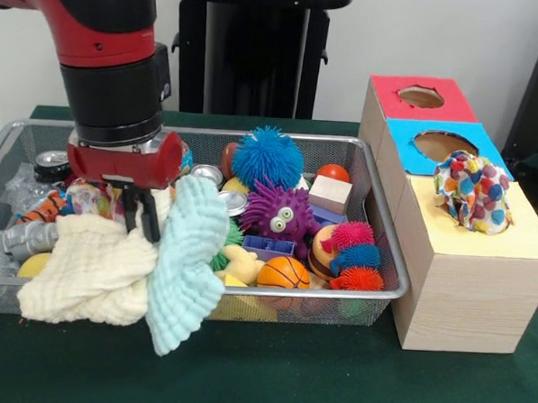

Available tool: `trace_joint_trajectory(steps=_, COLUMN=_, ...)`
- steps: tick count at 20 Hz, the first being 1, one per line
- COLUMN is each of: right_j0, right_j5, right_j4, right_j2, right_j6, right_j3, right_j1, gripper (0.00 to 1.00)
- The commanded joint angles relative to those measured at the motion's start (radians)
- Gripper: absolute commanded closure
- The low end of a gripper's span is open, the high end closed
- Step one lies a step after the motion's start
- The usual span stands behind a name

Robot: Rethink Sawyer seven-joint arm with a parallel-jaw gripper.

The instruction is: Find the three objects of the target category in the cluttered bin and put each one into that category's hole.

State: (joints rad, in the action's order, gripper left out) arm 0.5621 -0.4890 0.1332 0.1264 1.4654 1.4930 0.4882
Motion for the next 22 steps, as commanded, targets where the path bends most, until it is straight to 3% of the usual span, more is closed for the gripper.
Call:
trace_joint_trajectory(steps=1, right_j0=-0.039, right_j5=-0.054, right_j4=0.08, right_j2=0.064, right_j6=0.245, right_j3=0.142, right_j1=-0.002, gripper=1.0)
trace_joint_trajectory(steps=8, right_j0=-0.08, right_j5=-0.018, right_j4=0.147, right_j2=0.051, right_j6=0.294, right_j3=0.212, right_j1=0.035, gripper=1.0)
trace_joint_trajectory(steps=22, right_j0=-0.063, right_j5=0.044, right_j4=0.17, right_j2=0.076, right_j6=0.221, right_j3=0.259, right_j1=0.019, gripper=1.0)
